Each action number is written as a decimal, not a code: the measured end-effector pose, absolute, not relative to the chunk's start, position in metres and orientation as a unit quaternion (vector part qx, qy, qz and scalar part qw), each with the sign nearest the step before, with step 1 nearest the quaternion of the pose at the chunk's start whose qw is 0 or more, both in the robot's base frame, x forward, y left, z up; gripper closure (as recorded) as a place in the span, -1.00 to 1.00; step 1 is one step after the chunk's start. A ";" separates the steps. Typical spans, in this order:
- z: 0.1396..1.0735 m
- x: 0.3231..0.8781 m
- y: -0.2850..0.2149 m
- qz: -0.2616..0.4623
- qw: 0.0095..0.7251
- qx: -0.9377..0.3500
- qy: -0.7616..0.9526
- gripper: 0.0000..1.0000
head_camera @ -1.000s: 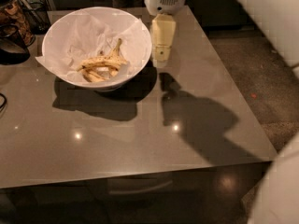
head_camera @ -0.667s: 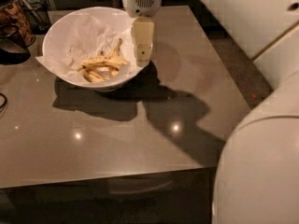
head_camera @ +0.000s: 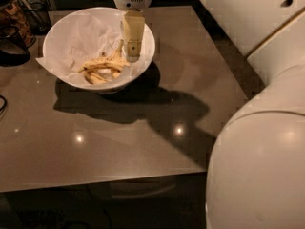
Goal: Pick banana from white bowl
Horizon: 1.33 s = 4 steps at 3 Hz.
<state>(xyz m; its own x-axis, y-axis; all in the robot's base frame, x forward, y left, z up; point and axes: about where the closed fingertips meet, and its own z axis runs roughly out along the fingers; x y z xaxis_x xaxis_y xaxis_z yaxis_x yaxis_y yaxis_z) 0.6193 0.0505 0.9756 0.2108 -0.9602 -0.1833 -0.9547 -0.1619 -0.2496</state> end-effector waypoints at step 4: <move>0.971 0.652 0.096 0.055 0.175 -0.755 0.629 -0.56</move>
Offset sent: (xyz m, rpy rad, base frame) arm 0.0044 0.0444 0.0121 0.0148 0.1719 0.1187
